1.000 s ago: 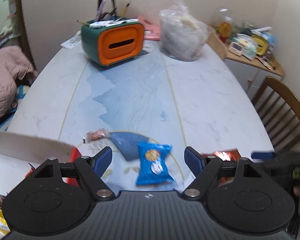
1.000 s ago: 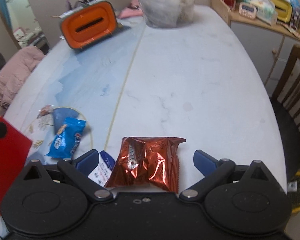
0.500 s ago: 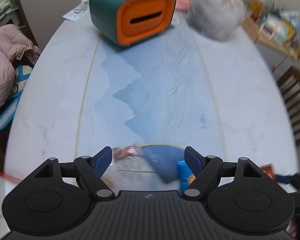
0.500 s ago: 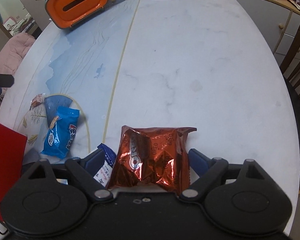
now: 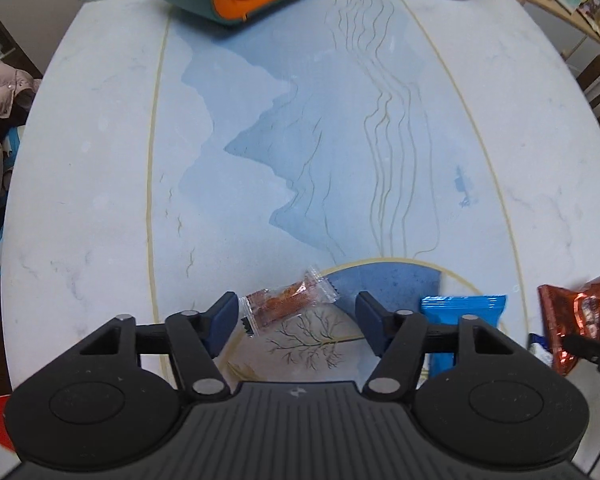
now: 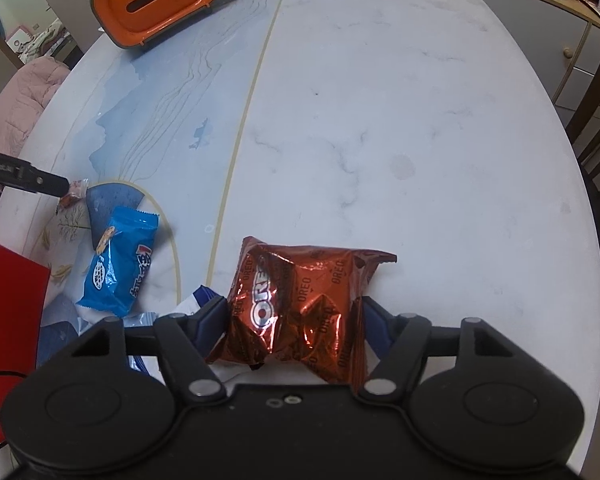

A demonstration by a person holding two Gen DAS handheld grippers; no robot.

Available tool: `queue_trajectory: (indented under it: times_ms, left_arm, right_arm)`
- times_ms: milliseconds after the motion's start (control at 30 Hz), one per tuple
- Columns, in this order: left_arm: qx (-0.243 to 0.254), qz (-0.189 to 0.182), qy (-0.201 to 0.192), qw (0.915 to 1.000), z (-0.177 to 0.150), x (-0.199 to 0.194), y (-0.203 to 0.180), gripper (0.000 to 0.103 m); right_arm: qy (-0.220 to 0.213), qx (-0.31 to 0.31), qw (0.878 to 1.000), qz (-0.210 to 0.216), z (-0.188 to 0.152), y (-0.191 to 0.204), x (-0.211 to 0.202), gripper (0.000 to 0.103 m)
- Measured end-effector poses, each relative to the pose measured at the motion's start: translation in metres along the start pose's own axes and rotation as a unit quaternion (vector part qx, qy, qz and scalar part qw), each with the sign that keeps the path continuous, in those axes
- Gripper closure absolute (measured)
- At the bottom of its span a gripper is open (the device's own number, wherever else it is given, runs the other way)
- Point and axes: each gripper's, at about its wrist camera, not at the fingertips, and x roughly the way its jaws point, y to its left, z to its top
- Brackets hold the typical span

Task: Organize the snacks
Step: 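Grasp the red-brown Oreo foil bag with the right tool while the left tool grasps the orange candy stick, then carry the Oreo bag and candy stick into the white box and open both tools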

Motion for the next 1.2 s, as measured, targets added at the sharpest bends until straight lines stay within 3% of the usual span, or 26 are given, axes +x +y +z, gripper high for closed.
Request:
queue_trajectory:
  times_ms: [267,433,467,700,1200]
  left_arm:
    - [0.003,0.012,0.01,0.9999,0.001,0.01,-0.003,0.071]
    - [-0.001,0.014,0.001,0.9999,0.001,0.009,-0.006,0.079]
    - [-0.003,0.014,0.001,0.9999,0.001,0.009,-0.006,0.089]
    - [-0.026,0.014,-0.018,0.9994,-0.001,0.001,-0.004,0.091]
    - [-0.063,-0.029,-0.064,0.9956,-0.019,-0.048,-0.009,0.091]
  right_arm:
    - [-0.007,0.005,1.0,0.007,0.002,-0.001,-0.003,0.043]
    - [-0.014,0.013,1.0,0.013,0.0,-0.002,-0.006,0.044]
    - [-0.016,0.014,1.0,0.013,0.0,-0.002,-0.006,0.044]
    - [-0.031,0.026,0.999,0.02,-0.003,-0.008,-0.018,0.046]
    - [-0.075,0.019,0.997,0.029,-0.017,-0.006,-0.071,0.048]
